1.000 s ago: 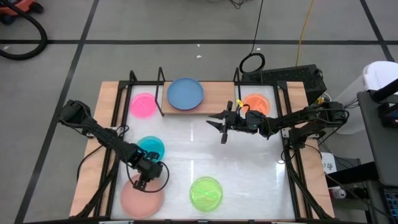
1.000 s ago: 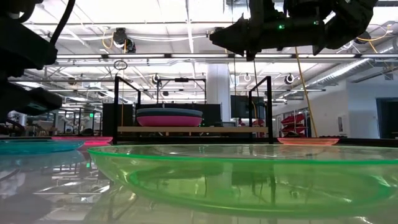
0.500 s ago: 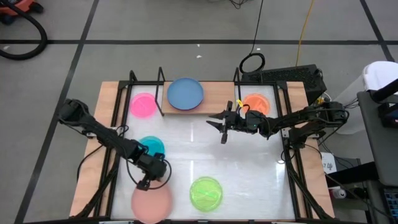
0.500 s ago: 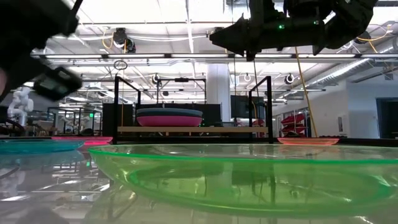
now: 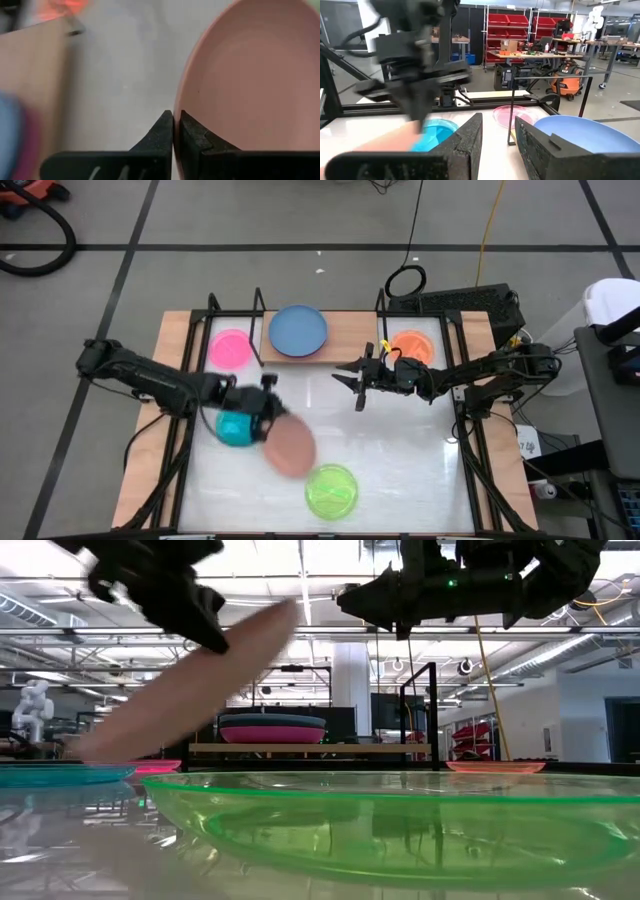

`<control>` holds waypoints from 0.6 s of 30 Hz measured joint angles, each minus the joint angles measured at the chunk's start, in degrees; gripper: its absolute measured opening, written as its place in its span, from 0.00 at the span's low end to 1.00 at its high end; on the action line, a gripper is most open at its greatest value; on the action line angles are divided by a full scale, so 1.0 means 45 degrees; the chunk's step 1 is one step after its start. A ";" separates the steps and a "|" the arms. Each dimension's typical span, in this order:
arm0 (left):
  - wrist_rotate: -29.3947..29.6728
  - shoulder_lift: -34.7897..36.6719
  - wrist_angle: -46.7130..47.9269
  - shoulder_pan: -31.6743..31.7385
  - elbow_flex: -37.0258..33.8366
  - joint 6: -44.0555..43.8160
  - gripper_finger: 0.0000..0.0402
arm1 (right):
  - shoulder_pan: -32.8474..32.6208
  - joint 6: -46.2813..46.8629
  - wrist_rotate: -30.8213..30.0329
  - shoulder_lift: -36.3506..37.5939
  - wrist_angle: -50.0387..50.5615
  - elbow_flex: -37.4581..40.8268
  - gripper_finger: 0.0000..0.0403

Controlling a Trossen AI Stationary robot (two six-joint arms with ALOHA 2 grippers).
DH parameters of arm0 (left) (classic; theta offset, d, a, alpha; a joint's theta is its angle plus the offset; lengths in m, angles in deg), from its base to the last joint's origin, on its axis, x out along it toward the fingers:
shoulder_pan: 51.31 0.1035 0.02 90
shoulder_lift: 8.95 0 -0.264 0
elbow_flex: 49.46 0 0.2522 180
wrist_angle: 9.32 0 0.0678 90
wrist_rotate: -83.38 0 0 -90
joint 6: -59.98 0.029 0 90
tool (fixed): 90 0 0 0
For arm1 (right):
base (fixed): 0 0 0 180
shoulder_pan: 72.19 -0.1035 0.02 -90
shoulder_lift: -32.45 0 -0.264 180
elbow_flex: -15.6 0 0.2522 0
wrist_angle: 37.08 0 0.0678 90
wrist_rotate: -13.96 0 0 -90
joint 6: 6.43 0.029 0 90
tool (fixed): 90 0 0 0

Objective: Place and stack plates onto a shelf
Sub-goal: Stack the peach plate on top of the blue plate on the shelf

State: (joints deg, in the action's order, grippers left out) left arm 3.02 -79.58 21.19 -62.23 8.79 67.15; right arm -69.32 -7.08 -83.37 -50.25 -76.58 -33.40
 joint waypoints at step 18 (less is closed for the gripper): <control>-0.0641 0.1279 -0.5520 0.8693 0.0005 -0.0203 0.03 | -0.0005 -0.0005 0.0024 -0.0015 0.0053 0.0010 0.25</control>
State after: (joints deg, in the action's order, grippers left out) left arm 0.14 -73.83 -3.65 -23.11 8.81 66.23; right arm -69.34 -7.10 -83.26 -50.31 -76.34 -33.36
